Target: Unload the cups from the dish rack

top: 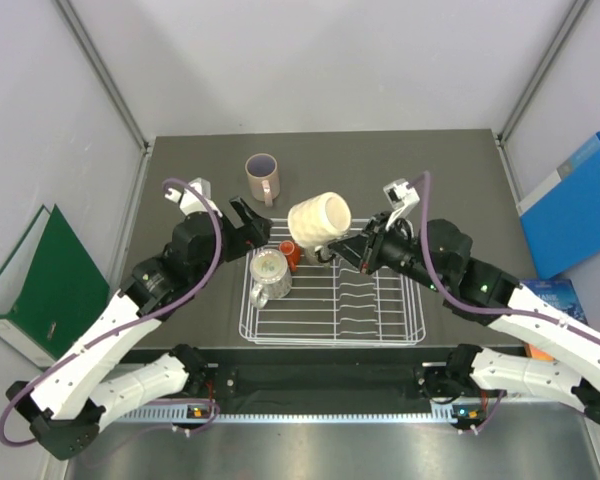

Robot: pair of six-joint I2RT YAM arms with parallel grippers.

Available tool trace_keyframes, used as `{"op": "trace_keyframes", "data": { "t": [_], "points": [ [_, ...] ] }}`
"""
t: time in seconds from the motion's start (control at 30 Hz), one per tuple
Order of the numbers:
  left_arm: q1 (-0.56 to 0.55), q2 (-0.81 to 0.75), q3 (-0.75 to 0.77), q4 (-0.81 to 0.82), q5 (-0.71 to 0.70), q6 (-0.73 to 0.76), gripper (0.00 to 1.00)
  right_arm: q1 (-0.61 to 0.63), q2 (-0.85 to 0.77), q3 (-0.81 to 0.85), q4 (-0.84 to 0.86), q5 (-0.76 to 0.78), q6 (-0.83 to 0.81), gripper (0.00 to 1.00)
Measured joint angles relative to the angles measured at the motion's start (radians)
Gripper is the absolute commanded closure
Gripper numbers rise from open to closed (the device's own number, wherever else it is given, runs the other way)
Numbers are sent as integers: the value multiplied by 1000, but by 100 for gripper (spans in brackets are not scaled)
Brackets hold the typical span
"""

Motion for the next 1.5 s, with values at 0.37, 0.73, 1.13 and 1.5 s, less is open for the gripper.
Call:
{"op": "trace_keyframes", "data": {
  "t": [0.37, 0.73, 1.13, 1.5],
  "points": [
    [0, -167, -197, 380, 141, -90, 3, -77, -51, -208, 270, -188, 161, 100],
    [0, -171, -294, 662, 303, -195, 10, -98, -78, -289, 443, -263, 264, 100],
    [1, -92, -346, 887, 555, -285, 37, -129, -85, -384, 600, -332, 362, 100],
    [1, -5, -399, 1088, 733, -360, 53, -177, -77, -433, 707, -390, 440, 100]
  ]
}}
